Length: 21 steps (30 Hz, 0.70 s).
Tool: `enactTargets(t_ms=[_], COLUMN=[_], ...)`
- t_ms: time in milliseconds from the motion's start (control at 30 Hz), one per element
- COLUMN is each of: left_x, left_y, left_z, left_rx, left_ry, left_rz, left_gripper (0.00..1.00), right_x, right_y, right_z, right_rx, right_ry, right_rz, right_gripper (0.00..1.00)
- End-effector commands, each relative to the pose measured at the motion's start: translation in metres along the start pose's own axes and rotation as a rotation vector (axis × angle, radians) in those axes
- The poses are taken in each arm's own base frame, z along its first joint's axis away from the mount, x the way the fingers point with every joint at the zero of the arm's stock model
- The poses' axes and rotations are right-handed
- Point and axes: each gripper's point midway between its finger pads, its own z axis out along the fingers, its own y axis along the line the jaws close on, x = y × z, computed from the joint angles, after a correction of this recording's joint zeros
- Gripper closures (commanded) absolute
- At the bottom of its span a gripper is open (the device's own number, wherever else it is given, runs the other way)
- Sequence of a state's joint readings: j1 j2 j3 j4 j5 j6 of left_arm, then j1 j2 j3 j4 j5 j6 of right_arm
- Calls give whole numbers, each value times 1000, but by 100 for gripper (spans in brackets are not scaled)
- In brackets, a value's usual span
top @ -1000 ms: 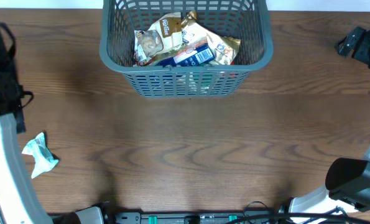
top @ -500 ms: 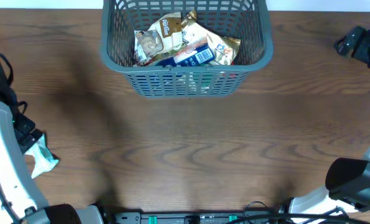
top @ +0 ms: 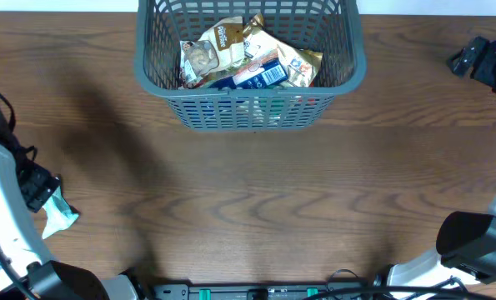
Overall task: Pack container
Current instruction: 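Move the left gripper over the small teal wrapper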
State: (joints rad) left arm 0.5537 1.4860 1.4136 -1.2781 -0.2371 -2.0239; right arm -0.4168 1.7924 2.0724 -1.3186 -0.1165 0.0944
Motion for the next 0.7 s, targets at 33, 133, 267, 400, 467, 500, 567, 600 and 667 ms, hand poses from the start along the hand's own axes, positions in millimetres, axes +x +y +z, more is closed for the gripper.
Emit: enactTargets(t_ms=[33,133,267,400,467,500,567,600,667], left_x=[-7,-12,-14,-2,3,3,3,1,-2], left_y=[-1,-1,8,21,27,30,33,31,17], left_z=[9,22,47,81,96,103,112,114,115], left_rx=[-31,-50,-92,-113,-114,-112,-105,-88,-23], left_ry=[-2,-17,-37,-2,14,15,11,-4,-25], left_rz=[-101,-123,-131,-136,-137,-137,-130,-102,33], left_gripper=[27,26,8,7,6,6,6,6,6], right_x=[3,4,4,3,3,2,2,2,2], right_y=[1,1,1,1,1,1,1,1,1], right_z=[0,-1,-1,0,0,0,0,0,0], right_rx=[-7,-7,-7,-7,-7,-7,-7,-7,-7], right_ry=[9,12,12,10,7,6,7,7,7], right_rz=[-12,-11,-12,-12,-12,-12,-12,-12,-12], right_gripper=[1,1,1,1,1,1,1,1,1])
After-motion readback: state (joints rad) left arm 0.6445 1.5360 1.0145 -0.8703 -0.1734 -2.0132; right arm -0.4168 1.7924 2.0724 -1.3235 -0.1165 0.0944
